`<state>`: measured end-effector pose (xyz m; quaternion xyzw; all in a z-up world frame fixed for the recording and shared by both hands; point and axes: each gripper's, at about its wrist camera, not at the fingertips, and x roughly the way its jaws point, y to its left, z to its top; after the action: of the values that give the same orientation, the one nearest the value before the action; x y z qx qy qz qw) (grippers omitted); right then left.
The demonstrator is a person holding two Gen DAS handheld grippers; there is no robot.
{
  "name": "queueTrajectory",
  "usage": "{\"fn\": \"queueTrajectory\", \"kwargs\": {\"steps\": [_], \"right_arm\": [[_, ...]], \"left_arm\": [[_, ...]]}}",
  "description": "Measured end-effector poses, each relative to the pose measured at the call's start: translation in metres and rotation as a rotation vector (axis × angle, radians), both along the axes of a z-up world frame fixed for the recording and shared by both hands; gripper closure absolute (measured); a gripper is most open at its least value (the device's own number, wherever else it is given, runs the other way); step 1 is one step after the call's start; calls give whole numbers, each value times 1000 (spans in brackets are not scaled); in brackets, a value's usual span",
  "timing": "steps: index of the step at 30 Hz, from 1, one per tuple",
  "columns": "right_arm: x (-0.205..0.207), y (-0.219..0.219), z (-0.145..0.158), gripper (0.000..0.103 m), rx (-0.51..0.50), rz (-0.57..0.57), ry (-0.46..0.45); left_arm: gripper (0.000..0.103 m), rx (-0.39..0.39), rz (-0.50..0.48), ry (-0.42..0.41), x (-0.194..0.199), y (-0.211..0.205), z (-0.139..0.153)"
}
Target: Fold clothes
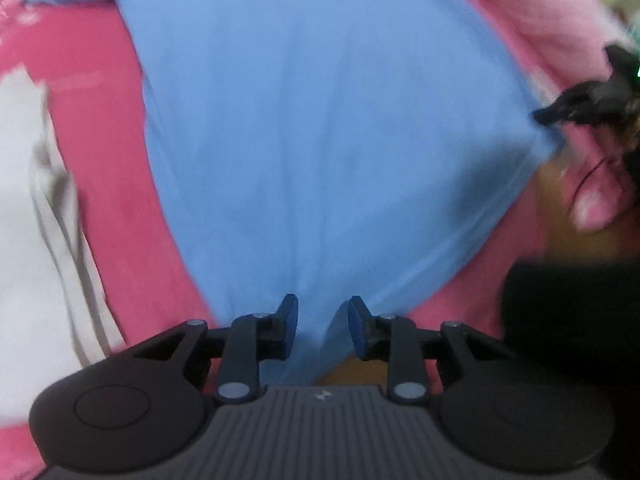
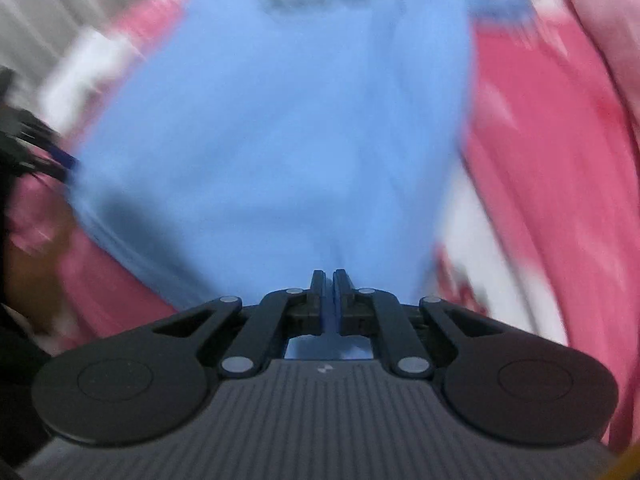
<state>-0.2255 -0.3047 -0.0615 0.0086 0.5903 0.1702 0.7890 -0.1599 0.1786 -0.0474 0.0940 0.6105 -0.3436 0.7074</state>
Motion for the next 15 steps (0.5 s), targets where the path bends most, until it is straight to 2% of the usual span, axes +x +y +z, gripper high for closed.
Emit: {"fn": "queueTrajectory", "kwargs": {"steps": [1, 4, 6, 8, 11, 15], "right_arm": [[-7, -6, -7, 100, -5, -17, 35], [-21, -22, 4, 99, 69, -98, 50], [-19, -30, 20, 98, 101, -128, 20], [-9, -40, 35, 98, 133, -152, -34], [13, -50, 39, 96, 164, -212, -104], [41, -67, 22, 94, 115, -325, -40]], "left_arm": [[75, -2, -7, -6, 1, -3, 0], [74, 24, 30, 39, 10, -5, 1], [70, 14, 38, 1, 17, -6, 4], [67, -15, 79, -33, 28, -4, 12], [66, -29, 155, -45, 41, -7, 0], [67, 19, 172, -59, 60, -16, 0]]}}
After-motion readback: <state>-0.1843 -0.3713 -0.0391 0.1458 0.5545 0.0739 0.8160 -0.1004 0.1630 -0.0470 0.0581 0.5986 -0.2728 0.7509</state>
